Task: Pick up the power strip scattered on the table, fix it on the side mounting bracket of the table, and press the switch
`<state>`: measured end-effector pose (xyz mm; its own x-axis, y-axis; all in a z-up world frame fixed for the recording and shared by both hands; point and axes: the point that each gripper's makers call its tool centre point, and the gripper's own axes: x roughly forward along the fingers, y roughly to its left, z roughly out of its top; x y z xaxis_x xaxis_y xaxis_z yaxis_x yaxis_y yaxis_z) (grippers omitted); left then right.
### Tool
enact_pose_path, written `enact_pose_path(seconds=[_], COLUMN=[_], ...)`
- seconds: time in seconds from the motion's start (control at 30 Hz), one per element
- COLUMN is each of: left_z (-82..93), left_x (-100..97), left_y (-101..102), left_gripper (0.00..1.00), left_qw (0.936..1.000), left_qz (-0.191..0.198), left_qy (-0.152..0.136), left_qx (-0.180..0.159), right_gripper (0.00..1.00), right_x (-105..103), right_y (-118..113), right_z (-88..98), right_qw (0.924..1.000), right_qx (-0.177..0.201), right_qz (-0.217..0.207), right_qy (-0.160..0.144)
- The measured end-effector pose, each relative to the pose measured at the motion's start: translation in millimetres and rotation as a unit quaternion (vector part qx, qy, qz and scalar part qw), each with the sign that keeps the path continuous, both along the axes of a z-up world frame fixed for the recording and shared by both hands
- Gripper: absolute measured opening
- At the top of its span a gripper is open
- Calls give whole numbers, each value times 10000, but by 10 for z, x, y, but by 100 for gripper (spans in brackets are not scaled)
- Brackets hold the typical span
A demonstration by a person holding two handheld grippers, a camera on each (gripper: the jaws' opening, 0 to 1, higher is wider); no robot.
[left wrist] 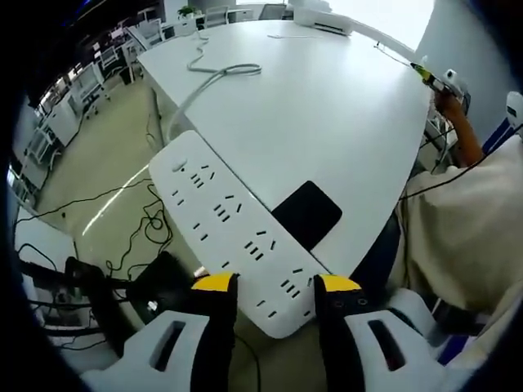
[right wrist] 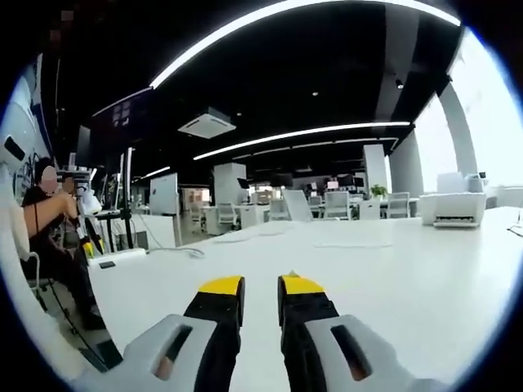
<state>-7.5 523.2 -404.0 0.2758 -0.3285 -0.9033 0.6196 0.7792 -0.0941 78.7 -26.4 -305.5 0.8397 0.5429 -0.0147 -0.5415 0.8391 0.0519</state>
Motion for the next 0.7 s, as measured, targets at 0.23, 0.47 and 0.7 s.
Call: enact_pose_path(seconds=[0.23,0.47,0.7], left_z=[3,4,6], left_x=[-3,-7,-10], left_y=[1,-1,-10], left_gripper=[42,42,42], left_qw=[10000,10000,10000], left_qz=[-19,2,-23], left_qy=[-26,-28,10], left_qx=[-25,-30,4], right_gripper=[6,4,0], right_x=[-1,12,20], right_y=[7,22,12], right_z=[47,100,126], right_qw=[10000,9999,10000], right_qx=[-27,-56,4], right_qz=[35,69,84], right_qy=[-31,-66,-36])
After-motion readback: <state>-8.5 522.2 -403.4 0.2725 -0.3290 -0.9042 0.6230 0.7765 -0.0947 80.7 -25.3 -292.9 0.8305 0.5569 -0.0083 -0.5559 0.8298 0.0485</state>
